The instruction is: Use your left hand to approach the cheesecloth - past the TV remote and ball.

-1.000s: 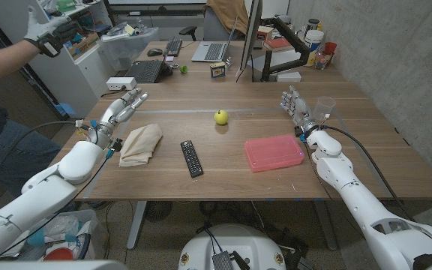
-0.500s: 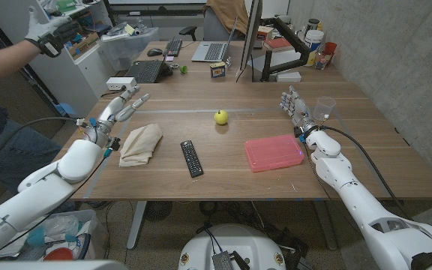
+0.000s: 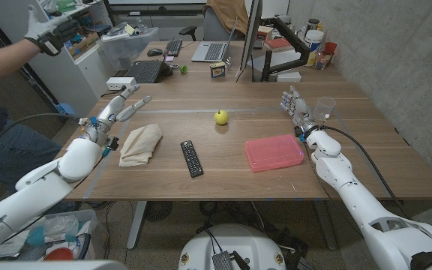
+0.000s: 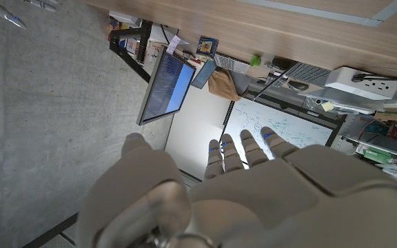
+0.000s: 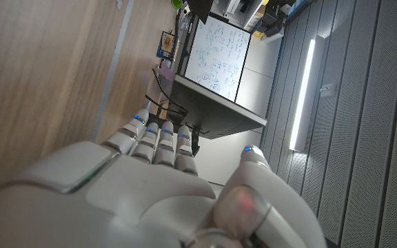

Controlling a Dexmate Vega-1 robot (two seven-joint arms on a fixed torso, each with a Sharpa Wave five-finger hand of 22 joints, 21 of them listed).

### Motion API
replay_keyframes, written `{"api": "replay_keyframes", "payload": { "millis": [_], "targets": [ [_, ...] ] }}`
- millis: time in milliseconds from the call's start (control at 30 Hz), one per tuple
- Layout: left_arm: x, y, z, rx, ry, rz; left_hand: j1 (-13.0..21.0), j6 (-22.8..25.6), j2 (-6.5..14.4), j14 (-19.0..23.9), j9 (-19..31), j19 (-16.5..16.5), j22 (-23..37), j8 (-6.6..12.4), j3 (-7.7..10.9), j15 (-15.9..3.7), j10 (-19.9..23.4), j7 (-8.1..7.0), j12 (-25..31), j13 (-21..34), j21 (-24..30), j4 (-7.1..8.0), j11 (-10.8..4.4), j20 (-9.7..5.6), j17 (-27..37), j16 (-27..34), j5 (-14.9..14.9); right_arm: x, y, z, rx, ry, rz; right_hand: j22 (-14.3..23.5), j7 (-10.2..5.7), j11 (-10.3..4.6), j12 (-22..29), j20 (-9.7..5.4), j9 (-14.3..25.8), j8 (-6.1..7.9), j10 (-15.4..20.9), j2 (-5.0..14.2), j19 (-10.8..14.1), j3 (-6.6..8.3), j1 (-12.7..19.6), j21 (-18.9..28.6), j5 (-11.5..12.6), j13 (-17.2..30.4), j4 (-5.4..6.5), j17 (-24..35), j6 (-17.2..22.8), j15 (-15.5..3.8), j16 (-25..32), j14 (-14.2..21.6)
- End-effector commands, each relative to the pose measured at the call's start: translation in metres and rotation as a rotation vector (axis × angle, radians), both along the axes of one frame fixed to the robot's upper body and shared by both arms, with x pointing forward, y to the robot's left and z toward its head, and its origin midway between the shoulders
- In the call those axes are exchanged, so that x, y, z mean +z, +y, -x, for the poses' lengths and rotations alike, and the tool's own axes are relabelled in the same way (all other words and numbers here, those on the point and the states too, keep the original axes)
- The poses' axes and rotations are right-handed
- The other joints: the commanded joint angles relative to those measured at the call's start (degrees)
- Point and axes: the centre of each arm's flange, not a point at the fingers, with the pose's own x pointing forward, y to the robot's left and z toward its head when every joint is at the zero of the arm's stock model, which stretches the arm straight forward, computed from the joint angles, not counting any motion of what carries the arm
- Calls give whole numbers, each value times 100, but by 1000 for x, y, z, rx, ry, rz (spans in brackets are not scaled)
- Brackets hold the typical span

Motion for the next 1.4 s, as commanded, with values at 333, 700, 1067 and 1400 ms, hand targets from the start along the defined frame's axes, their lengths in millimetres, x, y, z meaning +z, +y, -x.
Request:
{"api": "replay_keyframes", "payload": {
  "millis": [333, 700, 1067, 1400],
  "targets": [
    [2, 3, 12, 150, 4, -128, 202, 22, -10, 90, 20, 360, 42, 21, -35, 56, -28, -184, 38, 31, 182, -92, -119, 667, 42, 55, -6, 6, 1, 1, -2, -6, 9, 32, -2, -6, -28, 12, 33, -29, 66, 39, 40, -4, 19, 1, 34, 35, -8, 23, 53, 2, 9, 71],
    [2, 9, 15, 230, 2, -170, 235, 132, -15, 163, 23, 364, 43, 59, -58, 55, 83, -222, 85, 38, 166, -103, -185, 596, 51, 77, -13, 4, 2, 1, -3, -3, 8, 32, -9, -11, -31, 7, 33, -29, 68, 44, 38, -9, 17, 0, 34, 35, -10, 24, 56, 3, 6, 65],
    [-2, 15, 7, 291, 8, -211, 249, 228, -6, 180, 25, 356, 45, 88, -73, 28, 138, -247, 104, 42, 153, -103, -240, 588, 57, 77, -17, 5, 3, 0, -5, -8, 8, 32, -12, -5, -32, 10, 33, -27, 72, 46, 40, -13, 16, -1, 34, 36, -13, 24, 62, 9, 6, 68],
    [-1, 15, -3, 328, 6, -248, 262, 327, 4, 227, 26, 351, 46, 116, -86, 3, 197, -289, 123, 45, 143, -102, -280, 547, 61, 90, -18, 7, 1, -1, -11, -13, 3, 32, -17, -5, -34, 13, 34, -26, 75, 48, 40, -18, 16, -2, 34, 36, -16, 23, 68, 7, 7, 70]
  ]
}}
